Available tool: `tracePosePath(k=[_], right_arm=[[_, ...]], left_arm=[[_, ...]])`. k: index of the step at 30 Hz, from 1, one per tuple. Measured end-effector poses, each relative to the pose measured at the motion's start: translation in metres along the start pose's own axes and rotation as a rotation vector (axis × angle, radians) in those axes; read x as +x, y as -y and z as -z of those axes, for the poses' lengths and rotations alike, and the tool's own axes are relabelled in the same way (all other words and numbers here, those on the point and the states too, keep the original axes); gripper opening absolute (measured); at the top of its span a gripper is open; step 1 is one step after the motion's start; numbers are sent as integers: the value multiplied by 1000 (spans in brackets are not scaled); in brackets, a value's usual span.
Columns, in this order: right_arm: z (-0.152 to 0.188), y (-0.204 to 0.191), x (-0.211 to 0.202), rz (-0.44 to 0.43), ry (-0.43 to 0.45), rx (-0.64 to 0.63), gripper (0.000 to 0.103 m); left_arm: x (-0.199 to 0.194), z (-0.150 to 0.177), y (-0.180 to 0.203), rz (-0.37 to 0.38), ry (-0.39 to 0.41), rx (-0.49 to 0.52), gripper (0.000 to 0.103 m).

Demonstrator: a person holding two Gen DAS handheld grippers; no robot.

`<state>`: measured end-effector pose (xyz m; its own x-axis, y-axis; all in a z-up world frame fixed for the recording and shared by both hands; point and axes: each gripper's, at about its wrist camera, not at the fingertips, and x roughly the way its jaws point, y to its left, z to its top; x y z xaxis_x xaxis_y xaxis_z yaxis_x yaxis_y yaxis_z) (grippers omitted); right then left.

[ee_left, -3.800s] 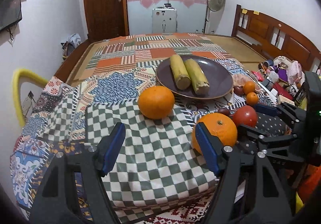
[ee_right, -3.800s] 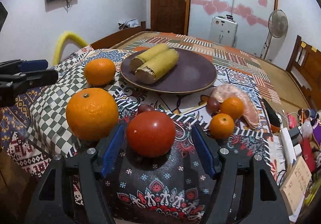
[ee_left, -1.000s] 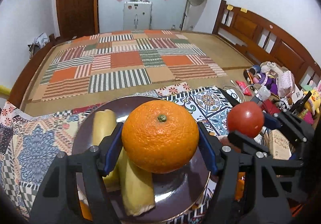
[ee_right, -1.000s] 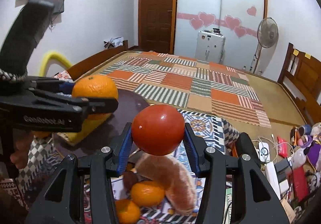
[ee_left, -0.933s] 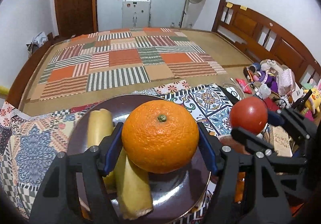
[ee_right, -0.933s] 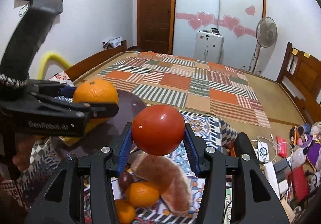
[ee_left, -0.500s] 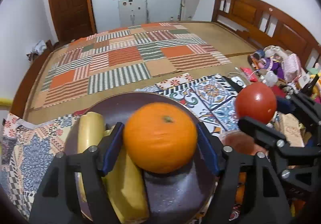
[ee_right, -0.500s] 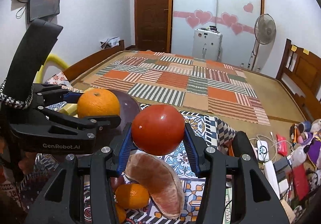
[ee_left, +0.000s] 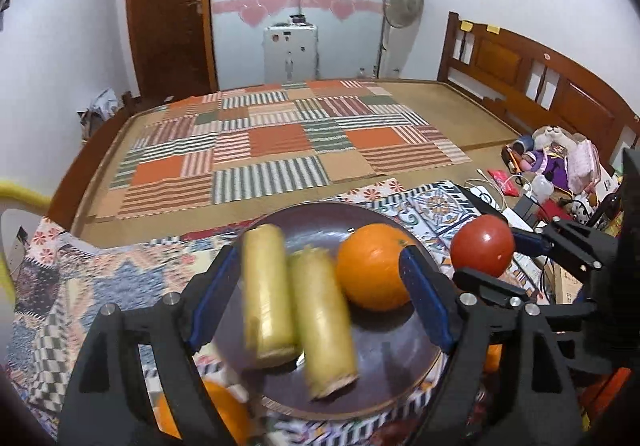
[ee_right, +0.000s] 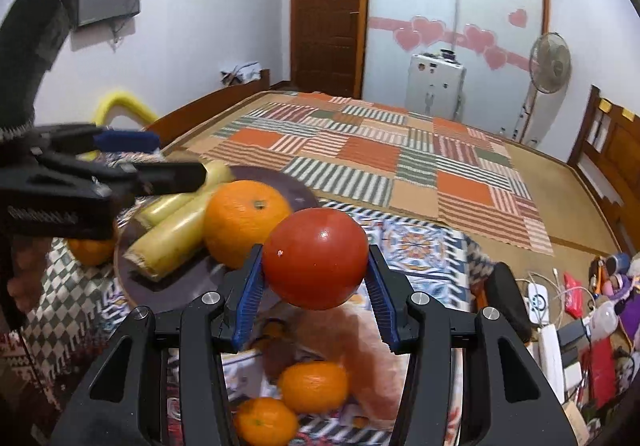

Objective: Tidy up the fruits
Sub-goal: 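Place the orange and tomato on the plate beside the cylinders, open both tools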

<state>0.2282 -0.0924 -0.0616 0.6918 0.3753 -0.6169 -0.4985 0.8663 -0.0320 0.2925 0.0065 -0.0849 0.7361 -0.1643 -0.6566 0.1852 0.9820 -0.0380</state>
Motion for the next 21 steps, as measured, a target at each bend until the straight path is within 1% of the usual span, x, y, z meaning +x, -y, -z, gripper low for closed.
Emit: tracePosePath(k=[4,6,9,11,16,21], right_arm=[[2,-17,8,-41,-32,-32,46],[4,-25,11,-34,-39,-56,48],[4,-28,15,-56,-56,-65,48],[5,-29,14,-60,-52,-64,48],[0,-37,14,-68,-47,-64,48],[0,-41,17,-54,-47,-76,48]], left_arm=[[-17,13,-23,-23,-4,-16,82],[-21,21,-35,-34,-16,-24,82],[-27,34,-49,-47,-31,-33,82],[-31,42,-58,-54,-33,-43,82],[-35,57,-72,-54,-50,-71,82],[-41,67,-77,-31,-55,-79,82]])
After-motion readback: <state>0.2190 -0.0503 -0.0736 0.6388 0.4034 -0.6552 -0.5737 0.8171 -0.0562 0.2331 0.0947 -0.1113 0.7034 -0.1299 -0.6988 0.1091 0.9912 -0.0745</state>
